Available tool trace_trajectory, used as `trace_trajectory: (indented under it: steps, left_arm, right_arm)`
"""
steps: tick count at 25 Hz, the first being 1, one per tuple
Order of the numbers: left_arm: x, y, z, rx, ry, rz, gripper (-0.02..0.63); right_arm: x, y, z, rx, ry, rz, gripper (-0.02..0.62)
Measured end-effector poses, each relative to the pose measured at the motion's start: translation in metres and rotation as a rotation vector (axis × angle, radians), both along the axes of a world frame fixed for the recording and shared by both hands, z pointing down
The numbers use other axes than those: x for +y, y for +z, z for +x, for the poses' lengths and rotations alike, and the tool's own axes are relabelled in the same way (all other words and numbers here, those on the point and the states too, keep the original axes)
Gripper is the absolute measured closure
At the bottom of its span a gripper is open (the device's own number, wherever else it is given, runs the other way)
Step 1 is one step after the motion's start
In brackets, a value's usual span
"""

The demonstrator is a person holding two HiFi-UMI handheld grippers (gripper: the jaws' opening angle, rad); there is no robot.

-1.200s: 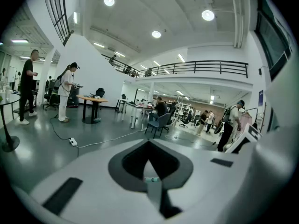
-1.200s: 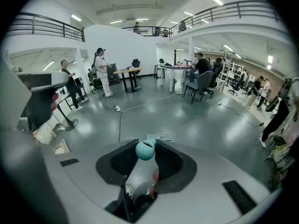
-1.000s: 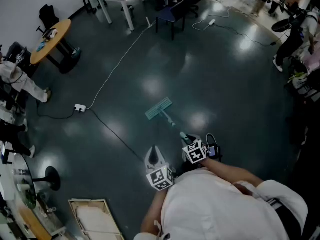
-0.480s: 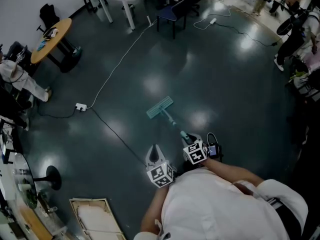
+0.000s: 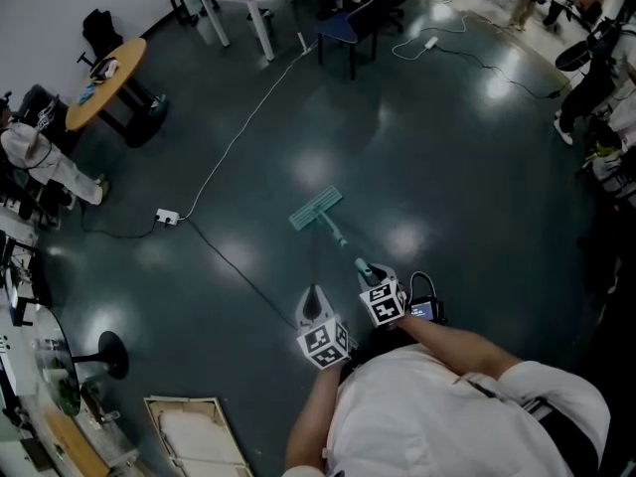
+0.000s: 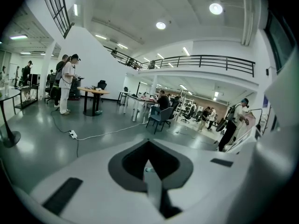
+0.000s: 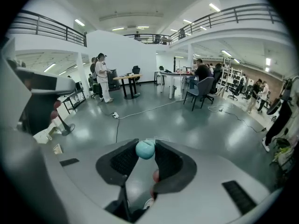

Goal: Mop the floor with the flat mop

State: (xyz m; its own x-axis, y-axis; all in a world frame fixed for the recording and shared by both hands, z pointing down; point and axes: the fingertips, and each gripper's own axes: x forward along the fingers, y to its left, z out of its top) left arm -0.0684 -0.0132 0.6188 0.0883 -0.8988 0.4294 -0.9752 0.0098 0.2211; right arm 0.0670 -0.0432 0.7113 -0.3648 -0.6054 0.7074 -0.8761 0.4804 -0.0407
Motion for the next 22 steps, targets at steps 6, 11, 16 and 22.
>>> trace_trajectory:
  steps: [6,11,16,22]
  left_arm:
    - [-0.027,-0.015,-0.011,0.000,-0.052,0.024,0.600]
    - [-0.039,-0.012,-0.026,-0.008,-0.115,0.018,0.600]
    - [-0.034,-0.006,-0.051,-0.019,-0.166,-0.003,0.600]
    - [-0.023,-0.006,-0.079,-0.061,-0.159,0.009,0.600]
  right_arm:
    - [-0.080,0.014,-0.036,-0.020,0.002,0.051,0.482]
    - [-0.154,0.031,-0.065,-0.022,-0.003,0.057,0.483]
    - [-0.210,0.057,-0.094,0.001,0.000,0.051,0.485]
    - [-0.207,0.035,-0.097,-0.028,0.005,0.073,0.485]
